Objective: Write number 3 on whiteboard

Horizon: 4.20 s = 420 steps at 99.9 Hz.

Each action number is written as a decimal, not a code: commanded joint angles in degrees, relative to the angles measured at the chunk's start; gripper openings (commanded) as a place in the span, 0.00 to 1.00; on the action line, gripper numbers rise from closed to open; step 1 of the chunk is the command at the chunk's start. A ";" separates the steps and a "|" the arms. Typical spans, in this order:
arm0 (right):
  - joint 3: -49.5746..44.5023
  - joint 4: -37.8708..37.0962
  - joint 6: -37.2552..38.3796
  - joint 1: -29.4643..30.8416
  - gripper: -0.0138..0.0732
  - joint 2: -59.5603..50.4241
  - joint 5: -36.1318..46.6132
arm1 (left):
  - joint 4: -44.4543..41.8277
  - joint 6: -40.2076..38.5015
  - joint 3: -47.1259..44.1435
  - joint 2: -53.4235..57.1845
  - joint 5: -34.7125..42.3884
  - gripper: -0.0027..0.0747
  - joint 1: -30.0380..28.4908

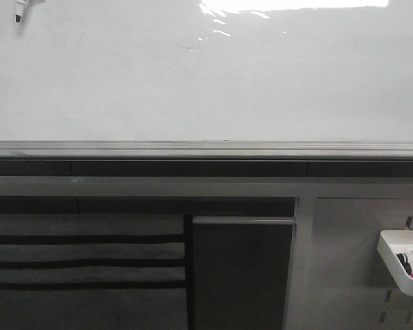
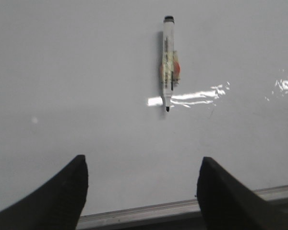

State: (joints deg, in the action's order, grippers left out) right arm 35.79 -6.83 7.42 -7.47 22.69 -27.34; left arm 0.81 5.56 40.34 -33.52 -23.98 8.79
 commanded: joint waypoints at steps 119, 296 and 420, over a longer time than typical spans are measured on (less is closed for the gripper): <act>7.52 2.23 -1.98 -17.34 0.78 16.12 3.16 | -1.38 0.38 26.74 -50.53 21.20 0.51 4.87; 23.92 46.09 -58.58 -24.92 0.78 34.27 -23.68 | 24.34 50.96 30.23 -34.55 -37.89 0.01 34.53; 35.58 43.01 -59.88 -32.22 0.17 46.89 -26.84 | 24.23 51.69 30.23 -34.55 -36.48 0.05 34.53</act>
State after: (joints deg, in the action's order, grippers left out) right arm 69.38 34.33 -51.59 -39.64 70.71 -54.82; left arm 23.31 57.60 68.69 -69.35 -64.05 42.91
